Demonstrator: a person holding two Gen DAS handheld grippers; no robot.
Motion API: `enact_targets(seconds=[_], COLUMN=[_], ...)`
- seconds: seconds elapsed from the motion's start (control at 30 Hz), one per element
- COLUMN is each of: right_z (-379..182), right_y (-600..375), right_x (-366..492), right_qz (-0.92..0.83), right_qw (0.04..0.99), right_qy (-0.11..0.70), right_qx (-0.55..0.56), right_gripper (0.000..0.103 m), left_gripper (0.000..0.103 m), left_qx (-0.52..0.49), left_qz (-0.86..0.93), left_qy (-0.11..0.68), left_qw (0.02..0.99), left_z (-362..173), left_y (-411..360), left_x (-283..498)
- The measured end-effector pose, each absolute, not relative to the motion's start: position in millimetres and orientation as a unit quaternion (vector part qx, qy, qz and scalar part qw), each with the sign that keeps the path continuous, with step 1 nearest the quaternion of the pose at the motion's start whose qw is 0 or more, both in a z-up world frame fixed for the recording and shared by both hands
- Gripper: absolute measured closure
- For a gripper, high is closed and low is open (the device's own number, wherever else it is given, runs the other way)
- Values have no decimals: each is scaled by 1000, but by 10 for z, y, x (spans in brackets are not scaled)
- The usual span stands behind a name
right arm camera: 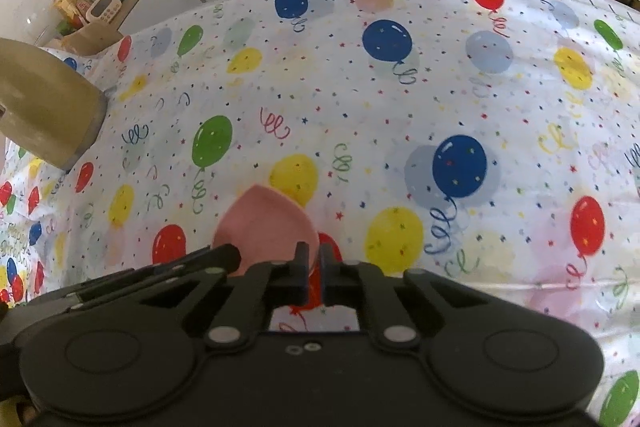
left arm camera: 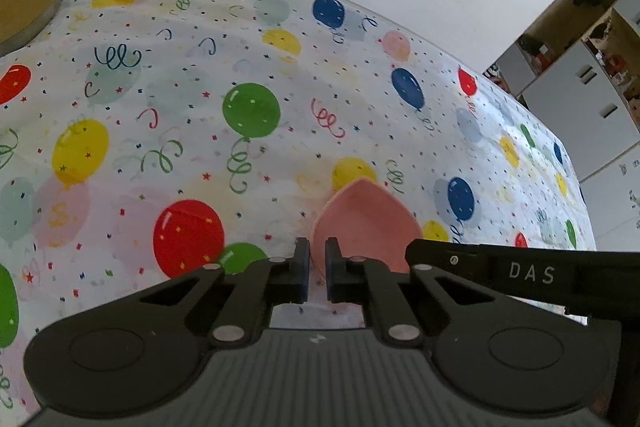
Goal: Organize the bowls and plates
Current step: 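Close both tools on the rim of the pink heart dish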
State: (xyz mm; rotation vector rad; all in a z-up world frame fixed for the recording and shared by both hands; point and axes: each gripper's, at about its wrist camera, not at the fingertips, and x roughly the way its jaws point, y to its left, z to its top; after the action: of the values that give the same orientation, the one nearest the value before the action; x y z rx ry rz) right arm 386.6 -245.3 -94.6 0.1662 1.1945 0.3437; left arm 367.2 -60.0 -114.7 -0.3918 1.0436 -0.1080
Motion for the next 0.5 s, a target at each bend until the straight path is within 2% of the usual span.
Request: enact_targets(seconds=[0.5], right_z=[-422], right_y=[-2906], right_x=[3234], right_qz=[156], right_qw=[821], right_qy=[542], right_qx=[86], right_gripper=[99], left_gripper=[96], left_qx=[-145], left_qz=[-86], left_qy=[488], left_qw=[856], left_z=[-557], left_y=[-1063], left_x=[3120])
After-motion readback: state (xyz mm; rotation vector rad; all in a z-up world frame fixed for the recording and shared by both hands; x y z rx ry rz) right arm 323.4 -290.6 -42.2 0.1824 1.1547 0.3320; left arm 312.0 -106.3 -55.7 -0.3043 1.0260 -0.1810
